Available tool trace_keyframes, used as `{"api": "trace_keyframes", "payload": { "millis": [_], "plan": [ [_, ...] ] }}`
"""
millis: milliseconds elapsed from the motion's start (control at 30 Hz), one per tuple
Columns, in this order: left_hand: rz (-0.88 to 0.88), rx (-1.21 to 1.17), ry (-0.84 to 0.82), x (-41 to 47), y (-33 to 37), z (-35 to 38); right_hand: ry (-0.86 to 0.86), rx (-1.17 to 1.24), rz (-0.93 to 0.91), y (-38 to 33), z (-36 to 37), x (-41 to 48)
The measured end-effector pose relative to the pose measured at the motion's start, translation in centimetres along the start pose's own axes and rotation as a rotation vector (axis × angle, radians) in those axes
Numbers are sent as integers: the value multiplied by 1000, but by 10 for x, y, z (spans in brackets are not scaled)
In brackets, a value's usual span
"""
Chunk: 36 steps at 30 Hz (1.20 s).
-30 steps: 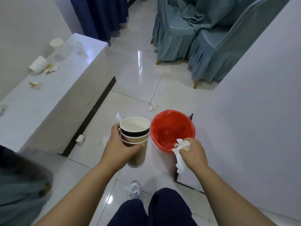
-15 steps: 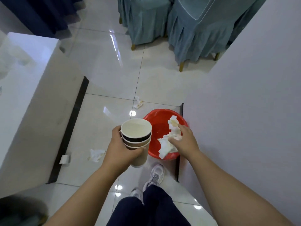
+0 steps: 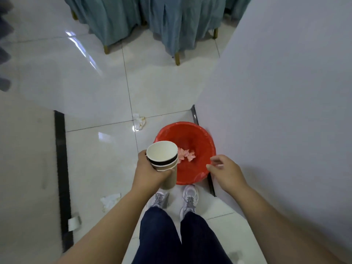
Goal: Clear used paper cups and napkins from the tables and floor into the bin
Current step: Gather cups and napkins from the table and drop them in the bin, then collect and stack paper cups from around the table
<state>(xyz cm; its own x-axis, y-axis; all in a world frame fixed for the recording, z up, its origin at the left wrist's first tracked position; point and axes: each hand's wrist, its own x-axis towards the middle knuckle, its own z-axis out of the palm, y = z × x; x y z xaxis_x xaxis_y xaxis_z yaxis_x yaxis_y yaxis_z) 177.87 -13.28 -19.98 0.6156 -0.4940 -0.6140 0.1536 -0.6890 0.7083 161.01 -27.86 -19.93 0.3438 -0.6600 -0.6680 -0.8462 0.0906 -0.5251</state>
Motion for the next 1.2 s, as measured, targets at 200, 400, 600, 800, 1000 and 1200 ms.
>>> {"api": "trace_keyframes", "payload": {
  "millis": [200,400,600,800,1000,1200],
  "plan": [
    [82,129,-109,57,-10,18,101,182,99,10,22,0],
    [-26,179,-282,89,-30,36,151,272,152,31,35,-8],
    [-101,397,-417,65,-36,35,188,308,160,31,30,-41],
    [35,424,-450,11,-5,32,225,387,119,21,12,-96],
    [242,422,-466,-74,38,40,317,473,19,35,-9,-175],
    [417,449,-589,-190,51,65,443,548,-95,92,-29,-280]
  ]
}}
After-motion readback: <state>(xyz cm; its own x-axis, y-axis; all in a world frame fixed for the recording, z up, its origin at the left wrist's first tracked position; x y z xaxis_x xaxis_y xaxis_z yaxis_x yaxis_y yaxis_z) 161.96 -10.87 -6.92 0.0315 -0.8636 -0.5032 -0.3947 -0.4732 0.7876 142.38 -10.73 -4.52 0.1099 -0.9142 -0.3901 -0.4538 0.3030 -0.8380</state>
